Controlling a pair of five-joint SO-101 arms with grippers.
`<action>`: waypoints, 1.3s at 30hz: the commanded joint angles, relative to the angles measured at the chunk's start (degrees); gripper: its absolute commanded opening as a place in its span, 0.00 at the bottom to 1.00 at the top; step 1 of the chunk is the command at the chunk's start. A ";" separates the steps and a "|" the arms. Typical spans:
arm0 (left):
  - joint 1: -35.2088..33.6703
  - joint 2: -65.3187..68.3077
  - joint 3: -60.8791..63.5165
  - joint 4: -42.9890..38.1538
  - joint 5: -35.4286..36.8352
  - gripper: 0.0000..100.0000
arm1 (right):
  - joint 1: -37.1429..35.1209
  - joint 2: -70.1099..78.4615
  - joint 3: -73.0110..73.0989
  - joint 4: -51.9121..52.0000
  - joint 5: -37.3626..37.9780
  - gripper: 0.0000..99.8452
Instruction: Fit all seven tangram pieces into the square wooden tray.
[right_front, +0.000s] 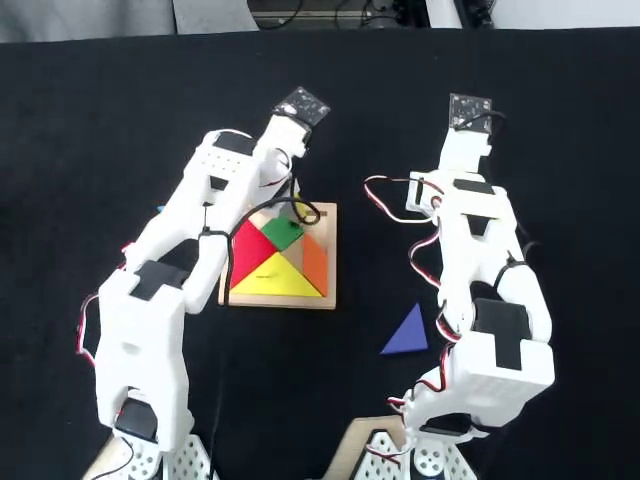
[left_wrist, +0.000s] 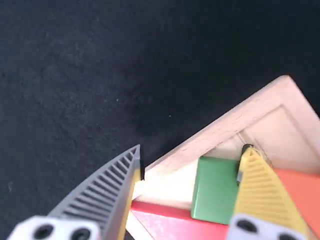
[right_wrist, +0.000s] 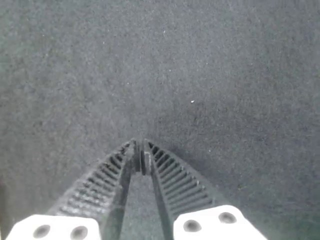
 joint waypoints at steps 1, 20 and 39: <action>0.40 -0.79 -1.63 3.52 -4.13 0.30 | -0.62 -0.75 -3.12 -1.05 0.53 0.01; -20.18 -6.95 -24.92 27.08 -3.69 0.30 | -0.70 -0.66 -3.12 -1.05 0.53 0.01; -25.19 2.81 -11.47 23.38 43.08 0.30 | -0.79 -0.22 -3.56 -1.05 0.62 0.01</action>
